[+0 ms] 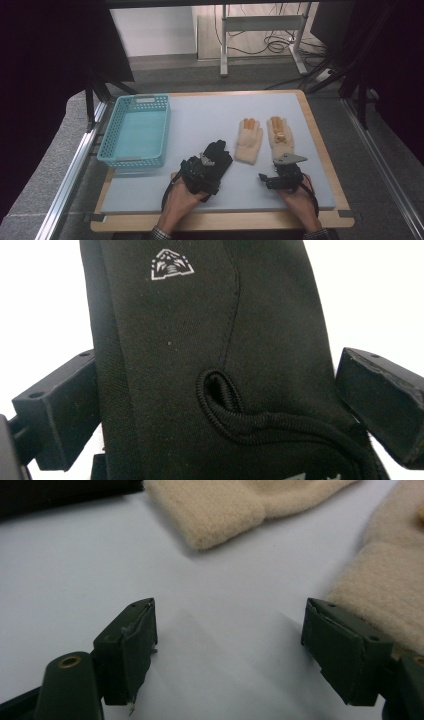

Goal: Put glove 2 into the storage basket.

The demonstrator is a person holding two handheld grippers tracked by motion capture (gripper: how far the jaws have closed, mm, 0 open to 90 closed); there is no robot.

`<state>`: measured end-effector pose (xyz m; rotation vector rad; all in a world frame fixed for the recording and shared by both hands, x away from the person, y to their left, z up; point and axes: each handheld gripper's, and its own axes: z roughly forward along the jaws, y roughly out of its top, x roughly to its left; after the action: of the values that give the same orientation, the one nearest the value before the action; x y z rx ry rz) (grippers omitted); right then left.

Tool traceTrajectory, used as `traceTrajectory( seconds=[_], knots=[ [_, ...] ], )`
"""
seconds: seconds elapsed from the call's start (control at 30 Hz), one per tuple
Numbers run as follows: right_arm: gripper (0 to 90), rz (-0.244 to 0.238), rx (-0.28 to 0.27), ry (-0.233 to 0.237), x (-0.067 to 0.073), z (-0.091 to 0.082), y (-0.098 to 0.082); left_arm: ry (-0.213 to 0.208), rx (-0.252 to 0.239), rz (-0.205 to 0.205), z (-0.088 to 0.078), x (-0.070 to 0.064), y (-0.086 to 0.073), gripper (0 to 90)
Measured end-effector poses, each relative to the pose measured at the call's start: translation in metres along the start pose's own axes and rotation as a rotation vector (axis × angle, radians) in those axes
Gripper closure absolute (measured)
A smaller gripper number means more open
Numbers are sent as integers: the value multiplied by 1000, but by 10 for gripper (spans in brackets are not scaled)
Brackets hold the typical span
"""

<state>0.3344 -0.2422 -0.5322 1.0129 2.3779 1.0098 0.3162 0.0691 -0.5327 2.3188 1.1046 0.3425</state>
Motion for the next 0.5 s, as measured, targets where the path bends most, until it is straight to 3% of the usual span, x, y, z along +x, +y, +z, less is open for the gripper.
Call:
traceTrajectory(
  seconds=[0.1, 0.17, 0.27, 0.37, 0.5],
  knots=[
    [218, 0, 0, 0, 0, 0, 0, -30, 6, -40, 2, 10, 0, 0],
    [218, -1, 2, -1, 0, 0, 0, -28, 3, -46, -1, 13, 0, 63],
    [218, 0, 0, 0, 0, 0, 0, -21, -1, -56, -7, 21, -1, 202],
    [218, 0, 1, -1, 0, 0, 0, -20, -11, -74, -11, 29, -3, 397],
    [218, 0, 1, -1, 0, 0, 0, -72, -29, -105, -14, 38, -5, 577]
  ],
)
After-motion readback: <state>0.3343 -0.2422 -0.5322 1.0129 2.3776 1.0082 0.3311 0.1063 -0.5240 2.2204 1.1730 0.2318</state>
